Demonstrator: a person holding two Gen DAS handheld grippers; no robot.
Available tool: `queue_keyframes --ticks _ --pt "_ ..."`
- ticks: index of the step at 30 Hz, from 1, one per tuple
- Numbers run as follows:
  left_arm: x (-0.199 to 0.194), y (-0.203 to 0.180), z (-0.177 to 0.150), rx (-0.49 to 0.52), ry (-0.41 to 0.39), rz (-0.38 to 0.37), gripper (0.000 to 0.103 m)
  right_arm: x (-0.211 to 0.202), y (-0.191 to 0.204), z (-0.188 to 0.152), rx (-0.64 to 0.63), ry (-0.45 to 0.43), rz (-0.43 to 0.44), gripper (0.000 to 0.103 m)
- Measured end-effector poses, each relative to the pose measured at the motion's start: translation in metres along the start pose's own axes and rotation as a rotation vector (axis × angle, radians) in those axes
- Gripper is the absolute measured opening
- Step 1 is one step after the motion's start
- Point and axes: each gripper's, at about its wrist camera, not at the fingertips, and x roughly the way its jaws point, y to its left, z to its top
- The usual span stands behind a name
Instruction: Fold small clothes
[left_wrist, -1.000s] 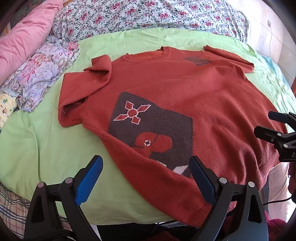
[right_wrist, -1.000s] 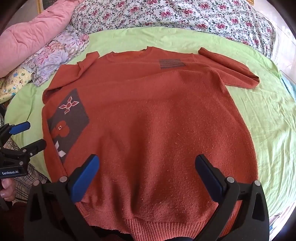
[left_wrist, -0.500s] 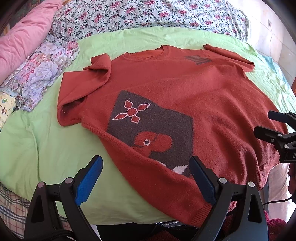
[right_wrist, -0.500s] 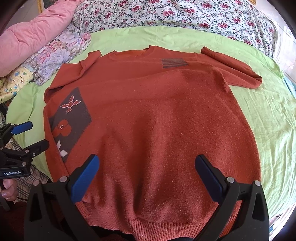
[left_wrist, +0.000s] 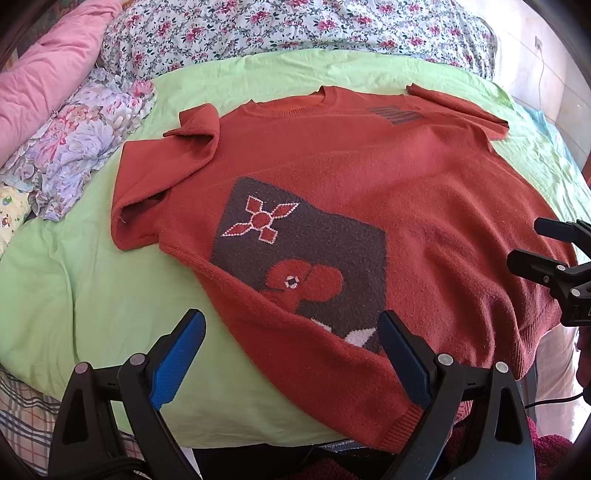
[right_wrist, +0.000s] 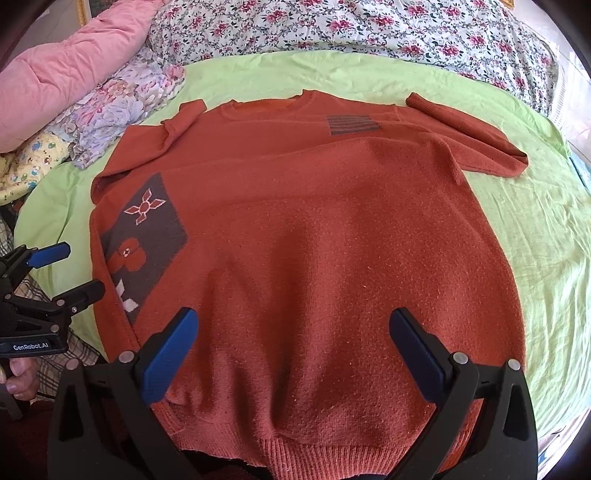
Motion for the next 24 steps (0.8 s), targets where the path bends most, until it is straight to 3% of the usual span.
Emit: queue_keyframes --ticks 14,18,24 --pt "0.005 -0.003 0.000 0.030 -0.005 0.042 0.095 0.001 0.002 0.000 -0.006 0.000 -0.009 0.103" --pt "0.008 -0.002 0.002 0.066 0.004 0.085 0.095 0.002 0.001 0.000 -0.006 -0.014 -0.008 0.103" --pt "0.014 0.001 0.011 0.048 0.002 0.057 0.095 0.002 -0.003 0.005 -0.001 -0.002 -0.001 0.103"
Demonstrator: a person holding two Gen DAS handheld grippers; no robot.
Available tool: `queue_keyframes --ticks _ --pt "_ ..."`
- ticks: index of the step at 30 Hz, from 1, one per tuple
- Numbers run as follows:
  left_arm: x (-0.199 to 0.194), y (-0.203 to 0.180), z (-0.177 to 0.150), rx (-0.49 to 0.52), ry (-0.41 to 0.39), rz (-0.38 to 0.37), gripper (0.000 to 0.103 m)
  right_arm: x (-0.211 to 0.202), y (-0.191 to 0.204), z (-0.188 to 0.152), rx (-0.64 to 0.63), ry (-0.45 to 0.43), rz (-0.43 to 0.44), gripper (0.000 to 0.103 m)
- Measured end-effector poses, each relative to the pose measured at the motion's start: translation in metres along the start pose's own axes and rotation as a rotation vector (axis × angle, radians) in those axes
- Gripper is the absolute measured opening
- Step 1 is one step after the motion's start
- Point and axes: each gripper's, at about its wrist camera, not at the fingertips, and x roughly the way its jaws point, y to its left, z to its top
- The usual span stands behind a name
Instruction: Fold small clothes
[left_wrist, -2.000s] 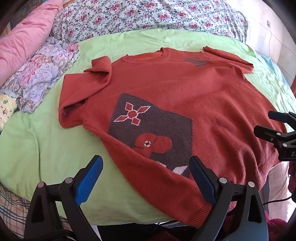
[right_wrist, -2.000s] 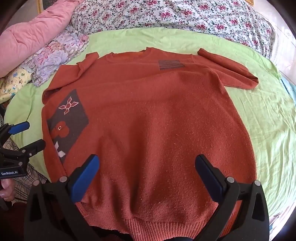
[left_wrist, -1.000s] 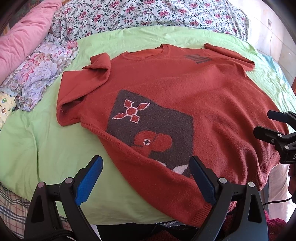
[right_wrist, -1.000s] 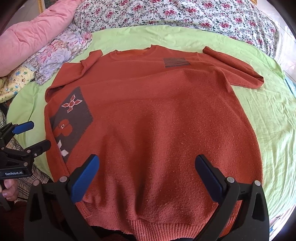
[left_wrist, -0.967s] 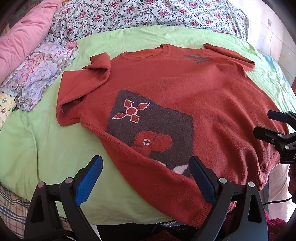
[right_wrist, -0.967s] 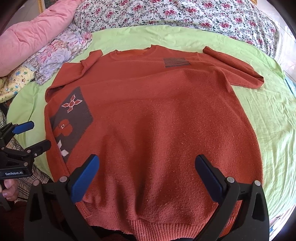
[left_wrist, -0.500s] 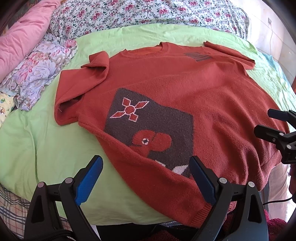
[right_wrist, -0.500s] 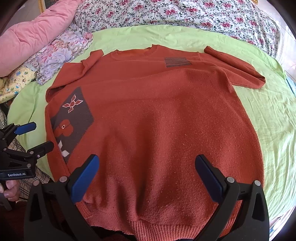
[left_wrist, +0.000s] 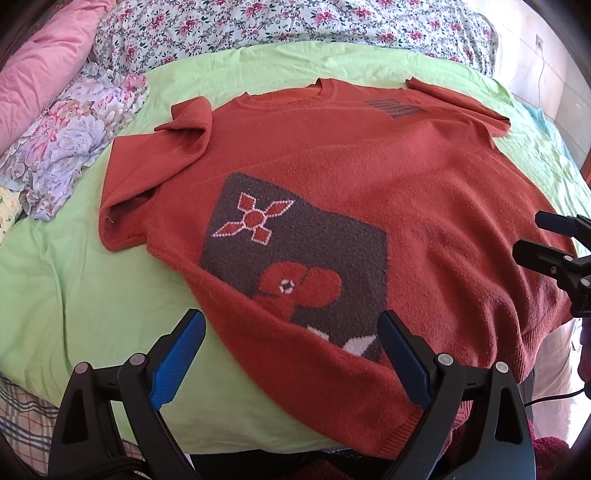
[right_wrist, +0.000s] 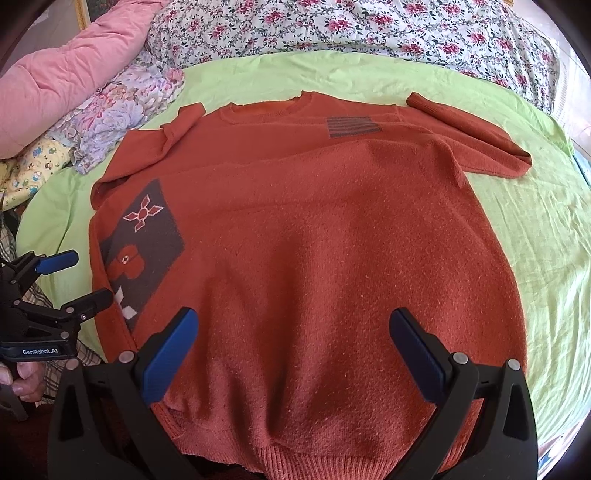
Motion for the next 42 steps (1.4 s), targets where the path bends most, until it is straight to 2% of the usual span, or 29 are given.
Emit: queue_keyframes --ticks 5,14,20,25,28,32,34,37,39,41,42 --pt "0.004 0.006 0.016 -0.016 -0.012 -0.011 0.095 0.000 -0.013 0.014 0.009 0.024 0.014 0.103" --pt "0.018 0.019 0.061 -0.046 -0.015 -0.029 0.095 0.002 -0.055 0.072 0.007 -0.033 0.002 0.103" --pt "0.025 0.028 0.092 -0.066 -0.059 -0.018 0.095 0.019 -0.093 0.127 0.000 -0.053 -0.012 0.103" --pt "0.039 0.035 0.120 -0.083 -0.064 -0.013 0.095 0.050 -0.141 0.185 0.032 -0.067 -0.008 0.102" --pt "0.048 0.040 0.135 -0.100 -0.057 -0.022 0.095 0.067 -0.168 0.218 0.058 -0.089 -0.019 0.094" --pt "0.065 0.041 0.151 -0.115 -0.031 -0.025 0.095 0.095 -0.197 0.254 0.059 -0.100 -0.068 0.089" --pt "0.074 0.043 0.158 -0.125 -0.021 -0.028 0.095 0.115 -0.212 0.271 0.063 -0.087 -0.072 0.088" --pt "0.086 0.045 0.164 -0.143 -0.001 -0.037 0.095 0.152 -0.227 0.284 0.048 -0.013 -0.104 0.086" --pt "0.093 0.046 0.165 -0.149 0.010 -0.043 0.095 0.173 -0.235 0.287 0.042 0.038 -0.100 0.079" --pt "0.099 0.047 0.164 -0.149 0.022 -0.041 0.095 0.196 -0.244 0.283 0.056 0.094 -0.093 0.054" --pt "0.101 0.046 0.163 -0.150 0.030 -0.044 0.095 0.199 -0.246 0.282 0.061 0.093 -0.087 0.049"
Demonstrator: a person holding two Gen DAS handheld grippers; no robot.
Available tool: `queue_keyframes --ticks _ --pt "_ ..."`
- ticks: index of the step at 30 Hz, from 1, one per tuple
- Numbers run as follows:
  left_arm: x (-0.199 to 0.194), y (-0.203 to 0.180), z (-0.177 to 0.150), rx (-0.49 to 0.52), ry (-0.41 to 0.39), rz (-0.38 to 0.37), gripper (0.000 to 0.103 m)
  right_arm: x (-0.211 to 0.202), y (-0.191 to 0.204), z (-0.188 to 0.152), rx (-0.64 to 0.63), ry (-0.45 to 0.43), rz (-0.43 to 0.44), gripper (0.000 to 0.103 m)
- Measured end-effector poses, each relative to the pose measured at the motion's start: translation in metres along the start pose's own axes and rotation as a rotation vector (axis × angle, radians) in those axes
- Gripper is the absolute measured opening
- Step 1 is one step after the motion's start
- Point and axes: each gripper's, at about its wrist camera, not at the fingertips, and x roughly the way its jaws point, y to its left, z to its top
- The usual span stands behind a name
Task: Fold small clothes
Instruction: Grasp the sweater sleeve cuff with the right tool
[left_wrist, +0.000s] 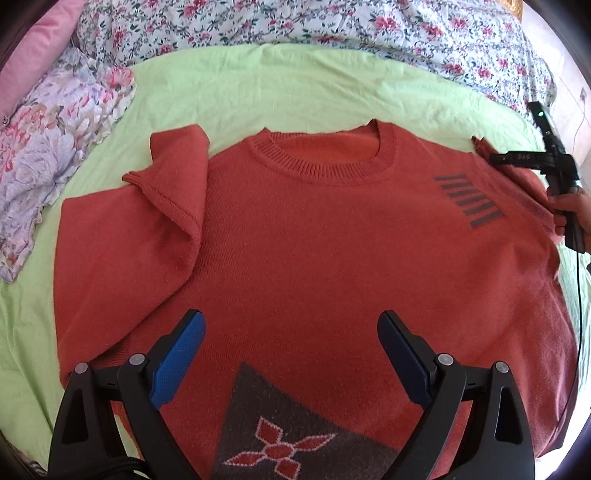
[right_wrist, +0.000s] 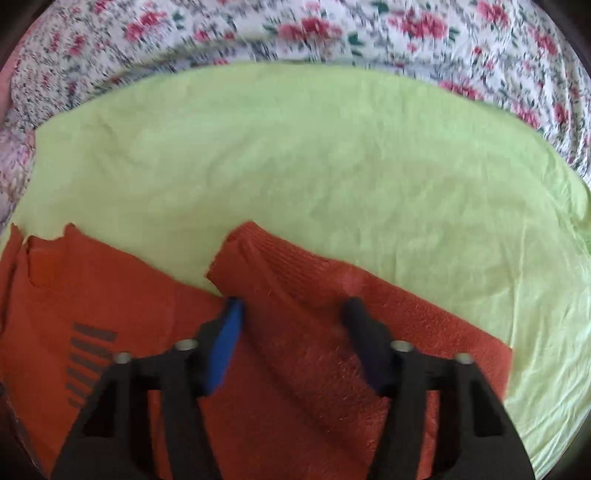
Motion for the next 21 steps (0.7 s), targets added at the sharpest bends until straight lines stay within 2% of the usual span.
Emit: queue_keyframes --ticks 1,2,3,5,7,11,12,17,21 --pt "0.003 0.002 -0.002 -0.004 0.007 -0.002 0.095 -0.002 -0.001 -0.001 0.010 -0.018 0.019 0.035" --pt "0.006 0.003 -0.003 -0.010 0.014 -0.006 0.095 -0.005 -0.002 -0.002 0.022 -0.029 0.044 0.013" --pt "0.008 0.004 -0.005 -0.018 0.022 -0.014 0.095 -0.013 -0.001 -0.003 0.039 -0.049 0.068 0.011" --pt "0.010 0.005 -0.009 -0.032 0.037 -0.032 0.095 -0.033 0.005 -0.005 0.033 -0.090 0.075 0.009" --pt "0.009 0.007 -0.014 -0.048 0.039 -0.052 0.095 -0.055 0.017 -0.010 0.033 -0.137 0.124 0.009" --pt "-0.001 0.013 -0.023 -0.074 0.030 -0.084 0.095 -0.090 0.062 -0.025 0.052 -0.197 0.322 0.009" --pt "-0.002 0.014 -0.027 -0.084 0.037 -0.098 0.095 -0.098 0.083 -0.030 0.052 -0.205 0.406 0.009" --pt "-0.015 0.034 -0.039 -0.144 0.031 -0.154 0.095 -0.098 0.188 -0.047 0.010 -0.180 0.636 0.009" --pt "-0.025 0.054 -0.046 -0.188 0.011 -0.193 0.095 -0.074 0.258 -0.060 -0.033 -0.121 0.719 0.009"
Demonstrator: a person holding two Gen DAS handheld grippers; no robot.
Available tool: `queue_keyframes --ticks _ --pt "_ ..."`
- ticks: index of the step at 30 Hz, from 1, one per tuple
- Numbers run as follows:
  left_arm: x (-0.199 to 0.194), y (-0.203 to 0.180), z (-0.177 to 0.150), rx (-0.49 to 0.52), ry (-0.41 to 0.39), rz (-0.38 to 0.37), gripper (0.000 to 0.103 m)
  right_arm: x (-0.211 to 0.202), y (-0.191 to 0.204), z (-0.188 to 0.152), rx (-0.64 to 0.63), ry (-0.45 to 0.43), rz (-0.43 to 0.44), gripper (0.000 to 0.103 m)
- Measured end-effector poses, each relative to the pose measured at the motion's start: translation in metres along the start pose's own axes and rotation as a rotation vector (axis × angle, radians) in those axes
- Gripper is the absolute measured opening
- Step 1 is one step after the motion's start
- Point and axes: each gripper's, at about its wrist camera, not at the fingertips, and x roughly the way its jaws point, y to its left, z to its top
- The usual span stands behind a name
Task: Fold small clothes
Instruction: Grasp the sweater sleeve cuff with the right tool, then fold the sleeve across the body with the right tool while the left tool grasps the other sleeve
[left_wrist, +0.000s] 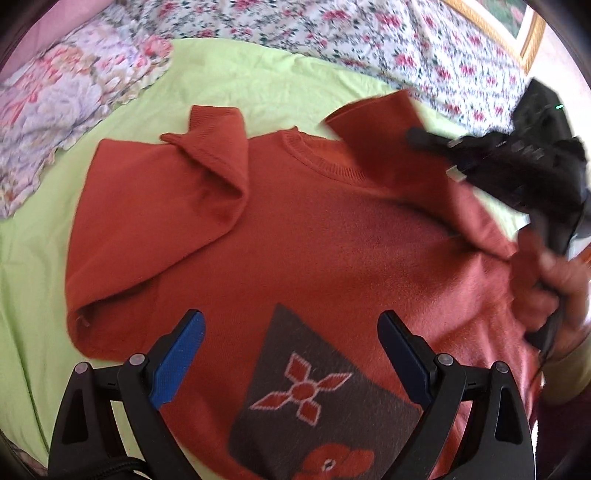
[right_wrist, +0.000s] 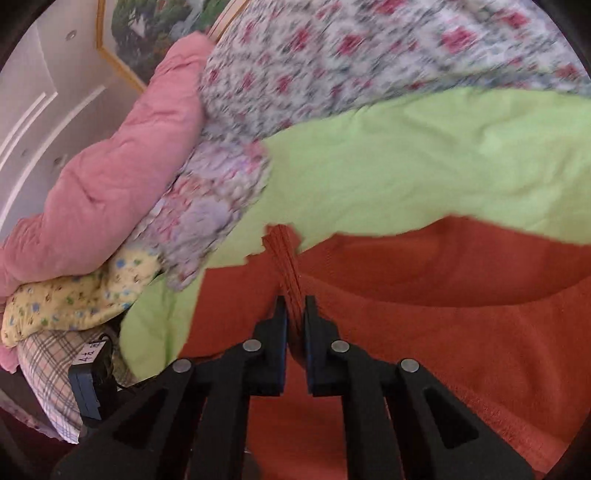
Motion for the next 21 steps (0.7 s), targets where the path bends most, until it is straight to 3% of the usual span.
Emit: queue_keyframes --ticks 4,11,12,13,14,15,17,21 --pt "-0.003 0.011 -0.002 -0.012 -0.009 -0.021 0.095 0.057 0.021 -0.021 0.008 0.083 0.034 0.009" --pt "0.023 0.019 0.005 -0.062 0.053 -0.094 0.095 0.074 0.017 -0.045 0.091 0.195 0.108 0.014" --pt "0.027 0.019 0.006 -0.069 0.061 -0.099 0.095 0.075 0.015 -0.047 0.100 0.207 0.104 0.019" --pt "0.032 0.019 0.008 -0.079 0.069 -0.108 0.095 0.073 0.011 -0.049 0.118 0.217 0.105 0.038" --pt "0.036 0.019 0.011 -0.087 0.076 -0.116 0.095 0.067 0.006 -0.051 0.140 0.208 0.111 0.055" --pt "0.041 0.019 0.013 -0.096 0.083 -0.125 0.095 0.058 0.002 -0.051 0.155 0.182 0.120 0.060" --pt "0.052 0.019 0.019 -0.109 0.092 -0.136 0.095 0.037 -0.006 -0.051 0.170 0.124 0.140 0.062" --pt "0.076 0.020 0.033 -0.145 0.107 -0.108 0.095 -0.015 -0.015 -0.050 0.172 0.010 0.082 0.062"
